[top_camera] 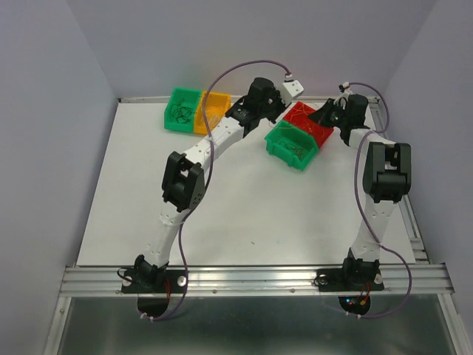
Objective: Untangle the cables
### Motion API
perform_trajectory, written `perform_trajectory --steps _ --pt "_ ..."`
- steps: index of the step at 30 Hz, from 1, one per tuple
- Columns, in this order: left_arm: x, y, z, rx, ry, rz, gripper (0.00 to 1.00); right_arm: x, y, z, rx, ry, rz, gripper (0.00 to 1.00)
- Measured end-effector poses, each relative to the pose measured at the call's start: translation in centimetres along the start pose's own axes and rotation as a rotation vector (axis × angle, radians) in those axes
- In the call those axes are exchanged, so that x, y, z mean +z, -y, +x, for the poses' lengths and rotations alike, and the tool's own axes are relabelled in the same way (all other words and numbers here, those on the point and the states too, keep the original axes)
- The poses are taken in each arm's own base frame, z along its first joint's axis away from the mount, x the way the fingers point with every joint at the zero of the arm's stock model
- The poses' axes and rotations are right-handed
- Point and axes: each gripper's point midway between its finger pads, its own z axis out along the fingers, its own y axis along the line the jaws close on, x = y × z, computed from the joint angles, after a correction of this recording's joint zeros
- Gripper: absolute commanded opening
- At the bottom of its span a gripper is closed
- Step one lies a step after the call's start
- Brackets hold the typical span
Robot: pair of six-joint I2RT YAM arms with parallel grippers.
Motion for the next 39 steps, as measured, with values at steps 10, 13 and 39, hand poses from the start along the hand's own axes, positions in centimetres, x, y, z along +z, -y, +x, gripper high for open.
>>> perform_trajectory --steps 10,13,39 --pt "4.5 1.9 2.6 -0.013 0.064 0.024 0.0 3.3 5.3 3.1 0.078 -0.092 0.148 0.0" --pt "5.1 2.2 3.7 -0.021 0.051 0.029 0.0 3.6 6.0 4.1 0.085 -0.113 0.187 0.01" --pt "-6.9 1.7 4.1 -0.074 -0.053 0.036 0.0 0.5 -9.8 19.1 -0.06 -0.235 0.304 0.0"
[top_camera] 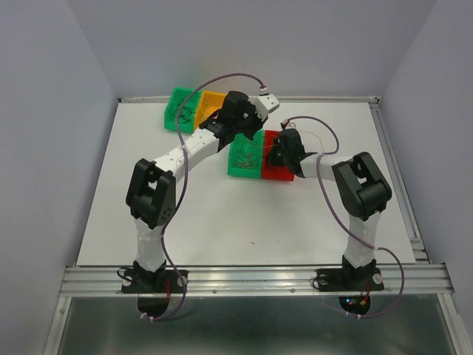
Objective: Untangle the cables
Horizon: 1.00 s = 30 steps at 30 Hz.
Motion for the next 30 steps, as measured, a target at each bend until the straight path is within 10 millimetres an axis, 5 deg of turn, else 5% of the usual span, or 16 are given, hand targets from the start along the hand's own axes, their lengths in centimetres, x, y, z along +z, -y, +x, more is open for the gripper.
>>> perform_trajectory --steps 4,9,16,22,30 --pt "-2.0 1.3 2.6 -0.033 -0.058 0.032 0.0 -0.1 -0.4 1.5 0.013 0.018 0.044 0.01" --pt "-3.0 2.4 2.8 -0.056 -0.048 0.06 0.0 -0.1 0.0 1.2 0.029 0.061 0.093 0.01" --pt "-3.0 3.0 2.2 -0.082 -0.022 0.09 0.0 -1.5 0.7 0.6 0.017 0.085 0.132 0.3" --pt "-2.9 3.7 1.5 -0.105 0.007 0.132 0.0 -3.8 -0.1 -1.9 0.007 0.142 0.122 0.43" --pt "-2.6 3.9 1.6 -0.117 0.01 0.139 0.0 -4.6 0.0 -1.8 -0.008 0.13 0.123 0.57"
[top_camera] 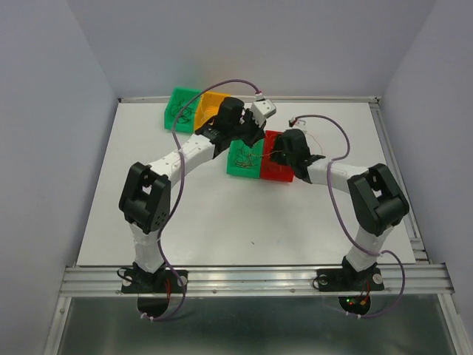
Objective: Untangle the cables
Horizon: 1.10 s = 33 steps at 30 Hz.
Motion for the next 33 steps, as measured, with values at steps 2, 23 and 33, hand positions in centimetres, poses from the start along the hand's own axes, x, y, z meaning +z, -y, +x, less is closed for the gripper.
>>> perform_trajectory --steps 2,23,33 --pt "0.2 0.0 0.3 -0.007 -0.007 0.002 0.0 -0.9 0.2 -0.2 -0.002 0.003 -0.001 0.61" --pt "5.2 0.6 2.4 -0.047 -0.054 -0.017 0.0 -7.5 2.2 -6.5 0.021 0.183 0.07 0.67" --pt "7.5 1.7 1.0 -0.076 0.017 -0.086 0.0 -5.9 8.8 -5.6 0.079 0.135 0.2 0.83"
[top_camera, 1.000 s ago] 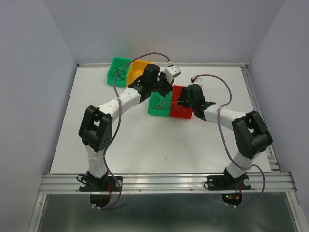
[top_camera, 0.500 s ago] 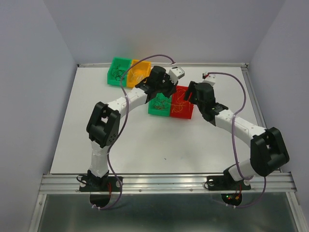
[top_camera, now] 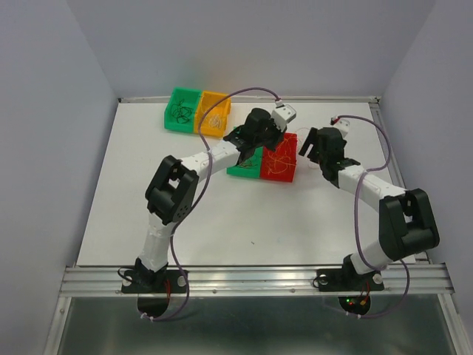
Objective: Untangle the cables
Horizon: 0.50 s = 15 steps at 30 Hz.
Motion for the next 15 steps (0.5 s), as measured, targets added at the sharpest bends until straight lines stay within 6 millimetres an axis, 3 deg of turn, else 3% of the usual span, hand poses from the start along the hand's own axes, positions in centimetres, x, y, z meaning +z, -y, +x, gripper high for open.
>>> perform_trajectory --steps 2,5,8,12,15 --pt "0.8 0.3 0.2 -0.011 0.017 -0.016 0.0 0.6 2.9 -0.4 0.029 0.002 0.058 0.89" --pt "1.9 0.6 1.8 -0.026 -0.001 -0.035 0.0 1.2 5.4 -1.6 0.043 0.019 0.103 0.9" --pt "3.0 0.5 3.5 -0.028 -0.024 -0.057 0.0 1.7 5.8 -1.7 0.008 0.019 0.099 0.9" --pt "4.5 -0.2 7.3 -0.017 -0.088 -0.101 0.0 3.6 5.6 0.0 -0.07 -0.037 0.082 0.89" --pt "4.8 -0.9 7.6 0.01 -0.087 -0.14 0.0 5.5 5.4 1.0 -0.114 -0.071 0.08 0.85"
